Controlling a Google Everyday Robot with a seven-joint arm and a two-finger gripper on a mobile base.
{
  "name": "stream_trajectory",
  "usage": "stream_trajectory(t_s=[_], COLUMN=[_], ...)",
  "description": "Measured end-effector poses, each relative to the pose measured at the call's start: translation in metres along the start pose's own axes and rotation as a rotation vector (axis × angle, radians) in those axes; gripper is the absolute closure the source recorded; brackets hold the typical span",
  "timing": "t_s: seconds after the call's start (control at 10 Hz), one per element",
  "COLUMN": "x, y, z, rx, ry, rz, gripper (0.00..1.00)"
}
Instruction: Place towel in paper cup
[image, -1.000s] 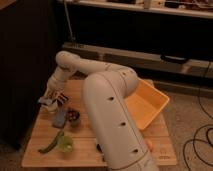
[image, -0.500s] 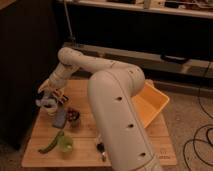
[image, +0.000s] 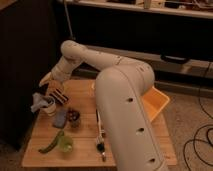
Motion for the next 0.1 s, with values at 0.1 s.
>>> stream_trajectory(t_s=[0.1], x=[-0.0008], y=[-0.0098], z=[-0.0113], rx=[-0.014], ry=[-0.028], rz=[0.015], gripper=[0.30])
